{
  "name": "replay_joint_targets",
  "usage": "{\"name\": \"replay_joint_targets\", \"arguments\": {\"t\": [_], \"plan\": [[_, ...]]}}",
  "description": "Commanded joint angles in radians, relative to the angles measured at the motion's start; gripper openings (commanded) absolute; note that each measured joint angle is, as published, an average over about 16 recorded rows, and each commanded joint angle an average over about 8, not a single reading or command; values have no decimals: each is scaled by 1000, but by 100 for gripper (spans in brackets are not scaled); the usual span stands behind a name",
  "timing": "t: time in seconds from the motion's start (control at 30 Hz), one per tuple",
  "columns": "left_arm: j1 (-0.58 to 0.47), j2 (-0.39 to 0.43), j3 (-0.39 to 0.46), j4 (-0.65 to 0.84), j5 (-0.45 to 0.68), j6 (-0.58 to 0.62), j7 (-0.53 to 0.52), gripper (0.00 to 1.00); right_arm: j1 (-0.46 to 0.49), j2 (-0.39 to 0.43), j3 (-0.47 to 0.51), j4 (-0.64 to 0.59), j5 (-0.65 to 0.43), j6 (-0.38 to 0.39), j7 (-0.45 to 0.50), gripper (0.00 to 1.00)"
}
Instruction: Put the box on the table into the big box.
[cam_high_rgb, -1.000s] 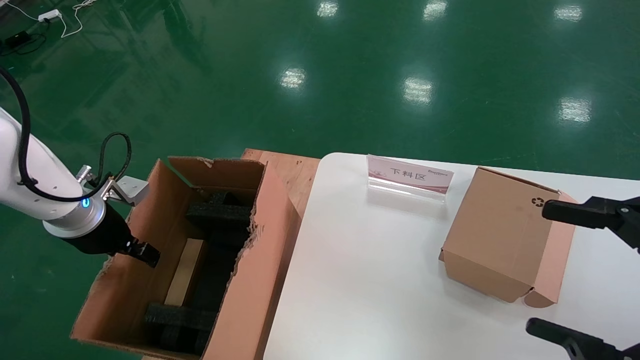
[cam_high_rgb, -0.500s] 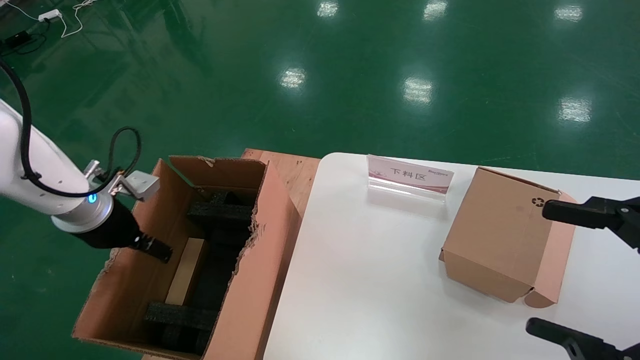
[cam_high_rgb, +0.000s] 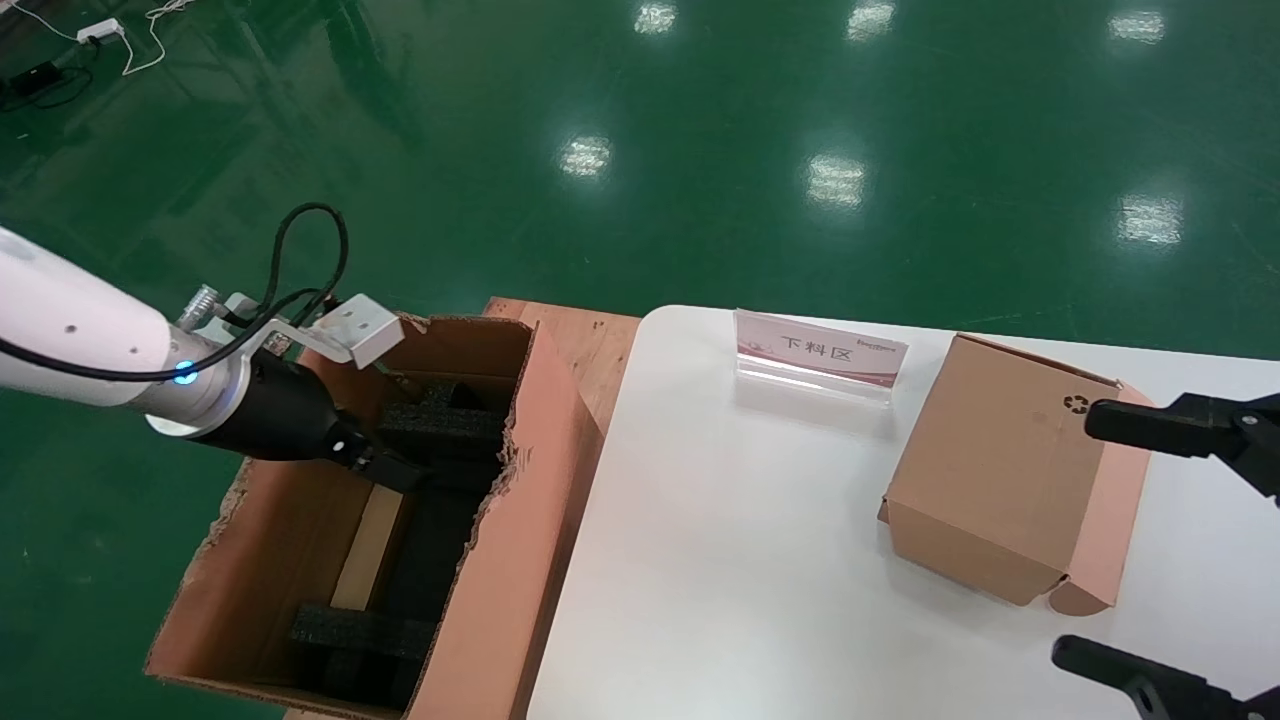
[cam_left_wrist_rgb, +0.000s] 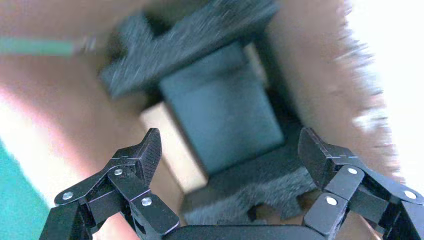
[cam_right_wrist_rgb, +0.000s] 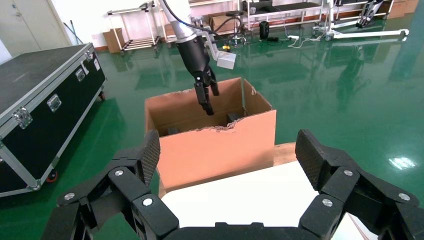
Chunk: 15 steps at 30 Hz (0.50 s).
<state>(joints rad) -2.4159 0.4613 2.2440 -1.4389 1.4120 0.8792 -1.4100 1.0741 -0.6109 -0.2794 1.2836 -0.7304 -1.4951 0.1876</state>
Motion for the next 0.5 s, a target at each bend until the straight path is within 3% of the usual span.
{"name": "replay_joint_targets", "arguments": {"t": [0.03, 0.27, 0.5], "plan": [[-2, -30, -31, -14, -31, -12, 91, 100, 0, 0, 0, 0, 0, 0, 0, 100], [14, -124, -125, -30, -157, -19, 376, 100, 0, 0, 0, 0, 0, 0, 0, 100], [35, -199, -185, -36, -260, -19, 576, 100, 0, 0, 0, 0, 0, 0, 0, 100]]}}
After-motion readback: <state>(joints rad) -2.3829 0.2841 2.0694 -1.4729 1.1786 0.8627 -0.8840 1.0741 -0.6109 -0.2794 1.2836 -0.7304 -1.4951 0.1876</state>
